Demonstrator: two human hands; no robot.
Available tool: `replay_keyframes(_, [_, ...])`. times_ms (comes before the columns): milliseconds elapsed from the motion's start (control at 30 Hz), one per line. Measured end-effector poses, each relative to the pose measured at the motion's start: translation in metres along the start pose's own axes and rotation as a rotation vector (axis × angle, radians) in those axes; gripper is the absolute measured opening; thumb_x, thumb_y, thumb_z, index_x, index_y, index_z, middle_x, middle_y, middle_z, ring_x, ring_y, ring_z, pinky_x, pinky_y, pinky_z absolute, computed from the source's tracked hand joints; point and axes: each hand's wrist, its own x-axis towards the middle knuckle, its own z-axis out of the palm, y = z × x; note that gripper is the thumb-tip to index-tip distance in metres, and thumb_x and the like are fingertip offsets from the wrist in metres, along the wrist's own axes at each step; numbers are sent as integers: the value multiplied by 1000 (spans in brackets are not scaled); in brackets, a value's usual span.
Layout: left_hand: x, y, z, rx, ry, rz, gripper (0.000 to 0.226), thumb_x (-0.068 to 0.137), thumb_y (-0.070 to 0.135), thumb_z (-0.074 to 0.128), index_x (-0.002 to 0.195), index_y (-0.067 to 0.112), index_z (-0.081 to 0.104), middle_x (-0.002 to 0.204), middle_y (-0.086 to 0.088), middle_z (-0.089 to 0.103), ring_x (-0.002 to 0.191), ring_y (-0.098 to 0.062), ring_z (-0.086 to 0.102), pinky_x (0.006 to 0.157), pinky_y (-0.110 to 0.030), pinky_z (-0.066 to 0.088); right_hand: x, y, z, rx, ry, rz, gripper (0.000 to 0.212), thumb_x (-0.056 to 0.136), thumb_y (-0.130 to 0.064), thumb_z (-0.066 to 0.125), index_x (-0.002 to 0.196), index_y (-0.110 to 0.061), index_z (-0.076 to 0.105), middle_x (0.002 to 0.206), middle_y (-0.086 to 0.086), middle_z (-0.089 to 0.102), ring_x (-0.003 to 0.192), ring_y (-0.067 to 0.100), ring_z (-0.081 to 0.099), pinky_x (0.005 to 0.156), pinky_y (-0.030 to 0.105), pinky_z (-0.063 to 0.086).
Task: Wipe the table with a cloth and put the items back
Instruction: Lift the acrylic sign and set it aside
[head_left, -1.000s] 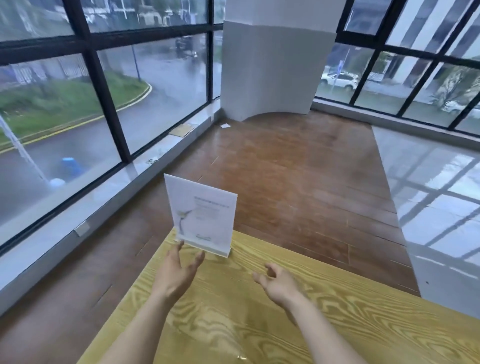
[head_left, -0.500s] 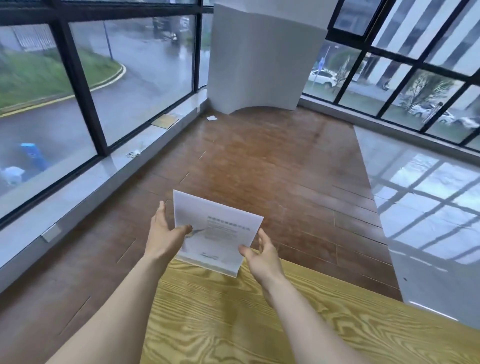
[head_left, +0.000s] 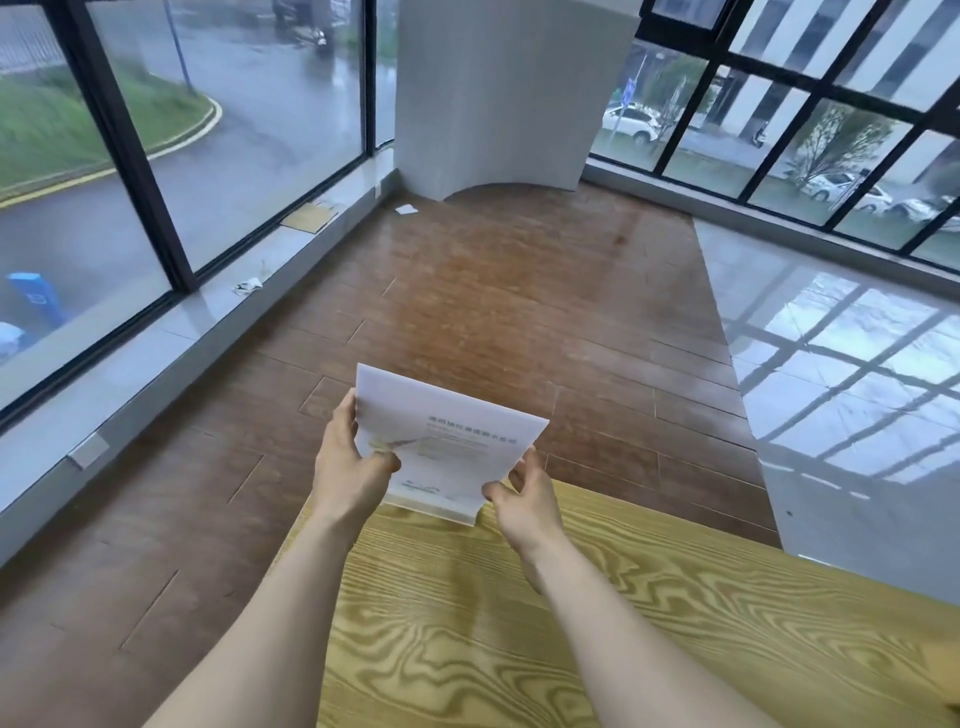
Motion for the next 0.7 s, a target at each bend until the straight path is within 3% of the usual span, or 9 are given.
replay_keyframes(200, [-59,-1,61,37,-58,71,91,75,-6,62,151,38,39,148,10,50,141,-11,45,112,-49,44,-24,43,-75,22,95,-19,78,81,-8,56,154,-21,33,145,-1,57,140,14,48,110,44,47])
replay_keyframes(333, [-112,1,122,89,-117,98,89,76,-5,62,149,42,42,145,11,56,137,-11,49,108,-49,48,-57,70,-151,56,203,11,68,82,7,51,141,-26,47,126,-7,66,114,12,63,79,26,51])
replay_keyframes(400, [-143,2,158,105,-166,118,88,75,-5,60,147,43,44,142,12,59,135,-10,52,106,-49,49,-72,88,-192,65,279,25,62,82,7,50,132,-29,52,116,-9,68,105,15,67,72,26,51])
replay_keyframes(500, [-198,1,222,142,-267,137,85,76,-5,59,144,46,47,136,17,61,133,-10,55,103,-48,51,-100,124,-268,91,394,69,60,82,2,52,134,-28,54,120,-5,71,98,19,66,76,30,51])
replay_keyframes(633, [-274,-6,312,222,-359,158,75,70,8,60,129,55,54,128,15,68,127,-12,61,99,-46,54,-136,186,-371,123,533,148,55,84,-8,57,137,-23,53,125,-2,70,106,24,67,85,35,56])
replay_keyframes(700, [-315,-14,359,227,-421,197,73,75,1,59,134,44,58,124,12,69,127,-14,62,98,-40,52,-156,217,-424,130,582,209,43,89,-12,56,131,-19,51,106,-2,62,93,26,62,77,33,49])
